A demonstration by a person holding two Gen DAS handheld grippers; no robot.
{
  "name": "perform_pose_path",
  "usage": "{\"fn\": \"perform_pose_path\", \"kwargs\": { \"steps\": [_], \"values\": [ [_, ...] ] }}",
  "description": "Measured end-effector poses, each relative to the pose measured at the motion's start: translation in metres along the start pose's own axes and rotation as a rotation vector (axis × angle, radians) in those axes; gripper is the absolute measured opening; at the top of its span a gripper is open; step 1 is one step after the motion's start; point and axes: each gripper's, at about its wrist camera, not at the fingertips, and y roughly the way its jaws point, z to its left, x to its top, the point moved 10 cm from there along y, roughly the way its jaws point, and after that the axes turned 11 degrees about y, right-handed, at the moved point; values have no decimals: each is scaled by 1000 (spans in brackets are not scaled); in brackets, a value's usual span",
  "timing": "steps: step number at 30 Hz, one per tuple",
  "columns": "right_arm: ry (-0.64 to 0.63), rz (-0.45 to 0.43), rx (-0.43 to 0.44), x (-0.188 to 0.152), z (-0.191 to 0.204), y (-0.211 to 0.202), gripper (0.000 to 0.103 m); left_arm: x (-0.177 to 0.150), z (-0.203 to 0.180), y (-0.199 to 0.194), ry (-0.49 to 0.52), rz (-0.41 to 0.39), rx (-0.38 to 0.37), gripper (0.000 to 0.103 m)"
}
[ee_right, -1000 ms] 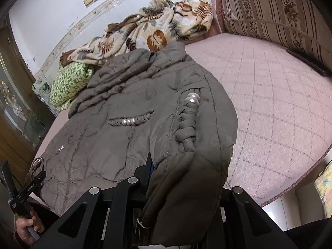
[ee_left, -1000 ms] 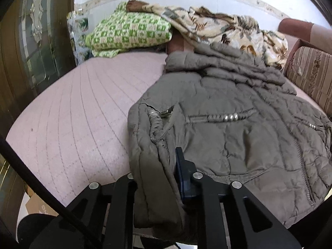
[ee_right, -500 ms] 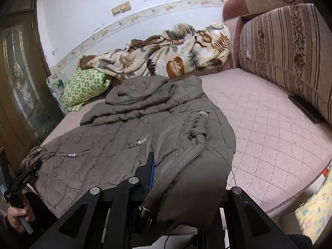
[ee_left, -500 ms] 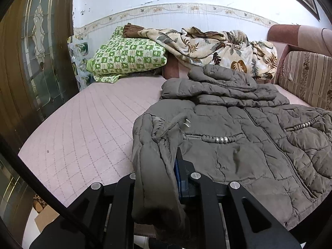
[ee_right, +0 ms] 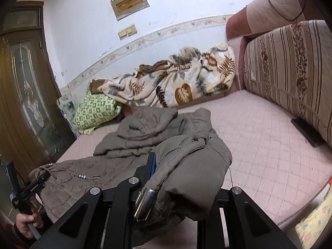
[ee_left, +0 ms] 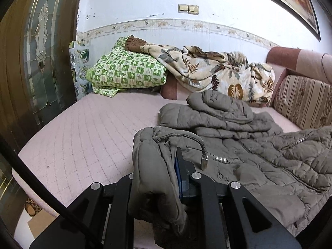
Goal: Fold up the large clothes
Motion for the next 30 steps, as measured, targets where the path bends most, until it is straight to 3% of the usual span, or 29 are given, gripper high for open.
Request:
{"fn": "perform_pose_path", "kwargs": {
  "steps": [11,16,24,30],
  "values": [
    [-13,-16,6,7,2,-4,19,5,0,-7,-3,-18,-13,16],
    [-6,-38,25,23,4,-6,19,24,4,-5,-1,-44,-24,17],
    [-15,-81,62,80,27,13,19,90,15,20,-59,-71,-58,17],
    [11,-84,70,129,36,55,19,147,12,62,-52,-56,-68,18]
  ]
}}
